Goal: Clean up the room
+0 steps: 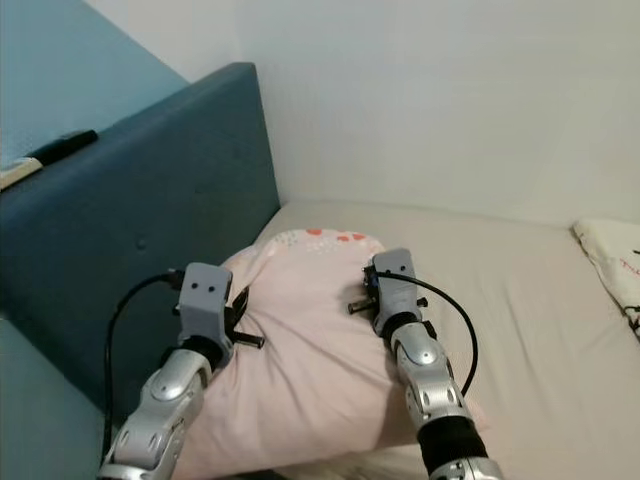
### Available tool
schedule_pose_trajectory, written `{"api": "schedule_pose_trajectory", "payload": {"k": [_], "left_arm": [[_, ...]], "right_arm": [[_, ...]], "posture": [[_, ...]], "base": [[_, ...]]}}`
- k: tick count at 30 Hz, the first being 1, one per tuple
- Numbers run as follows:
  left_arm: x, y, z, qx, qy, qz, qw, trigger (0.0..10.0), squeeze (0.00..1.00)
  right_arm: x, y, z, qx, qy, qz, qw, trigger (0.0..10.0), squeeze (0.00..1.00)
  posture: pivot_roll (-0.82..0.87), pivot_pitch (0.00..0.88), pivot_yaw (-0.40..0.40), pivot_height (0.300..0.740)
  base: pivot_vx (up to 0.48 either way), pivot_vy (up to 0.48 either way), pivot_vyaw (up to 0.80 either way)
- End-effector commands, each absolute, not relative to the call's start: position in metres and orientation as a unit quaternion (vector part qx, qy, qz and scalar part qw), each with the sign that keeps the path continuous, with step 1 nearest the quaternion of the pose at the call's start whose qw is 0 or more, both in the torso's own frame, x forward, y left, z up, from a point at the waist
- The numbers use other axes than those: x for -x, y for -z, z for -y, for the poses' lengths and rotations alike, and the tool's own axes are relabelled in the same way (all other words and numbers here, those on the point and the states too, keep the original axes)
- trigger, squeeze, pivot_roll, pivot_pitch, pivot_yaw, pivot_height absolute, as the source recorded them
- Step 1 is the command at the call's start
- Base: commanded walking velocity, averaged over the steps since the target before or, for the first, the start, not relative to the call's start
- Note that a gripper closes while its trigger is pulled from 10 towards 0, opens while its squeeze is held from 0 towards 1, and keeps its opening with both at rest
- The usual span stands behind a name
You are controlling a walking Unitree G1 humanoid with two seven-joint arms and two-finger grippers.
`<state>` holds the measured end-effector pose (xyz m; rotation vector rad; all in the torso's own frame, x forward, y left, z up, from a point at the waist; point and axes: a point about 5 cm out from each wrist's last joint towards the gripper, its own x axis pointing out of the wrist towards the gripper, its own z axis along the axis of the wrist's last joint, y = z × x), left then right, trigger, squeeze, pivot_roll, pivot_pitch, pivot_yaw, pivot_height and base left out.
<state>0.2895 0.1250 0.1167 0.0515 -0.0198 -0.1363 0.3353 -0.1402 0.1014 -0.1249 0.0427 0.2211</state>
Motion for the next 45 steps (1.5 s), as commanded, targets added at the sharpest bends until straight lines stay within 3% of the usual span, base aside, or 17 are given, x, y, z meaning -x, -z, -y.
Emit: {"api": "schedule_pose_trajectory", "payload": {"k": [1,14,19,29,45], "left_arm": [[-0.292,-0.123,-0.128,-0.035,0.065,0.023,0.997,10.0,0.0],[-0.29,-0.114,-0.124,-0.041,0.093,-0.007,0.995,10.0,0.0],[-0.289,-0.11,-0.119,-0.039,0.109,-0.018,0.993,10.0,0.0],[-0.29,-0.114,-0.112,-0.015,0.132,-0.001,0.991,10.0,0.0],[-0.29,-0.118,-0.113,0.001,0.137,0.011,0.991,10.0,0.0]], "right_arm": [[-0.338,-0.109,0.137,0.068,-0.113,0.004,0.991,10.0,0.0],[-0.337,-0.108,0.138,0.062,-0.103,0.004,0.993,10.0,0.0],[-0.337,-0.107,0.144,0.071,-0.079,0.003,0.994,10.0,0.0],[-0.337,-0.106,0.18,0.111,0.028,0.0,0.993,10.0,0.0],[-0.336,-0.104,0.172,0.099,0.017,0.0,0.995,10.0,0.0]], "posture": [[-0.01,0.0,0.01,0.74],[-0.01,0.0,0.014,0.74],[-0.01,0.0,0.015,0.74],[-0.03,0.0,0.017,0.74],[-0.03,0.0,0.014,0.74]], "base": [[0.0,0.0,0.8],[0.0,0.0,0.8],[0.0,0.0,0.0],[0.0,0.0,0.0],[0.305,0.0,0.0]]}}
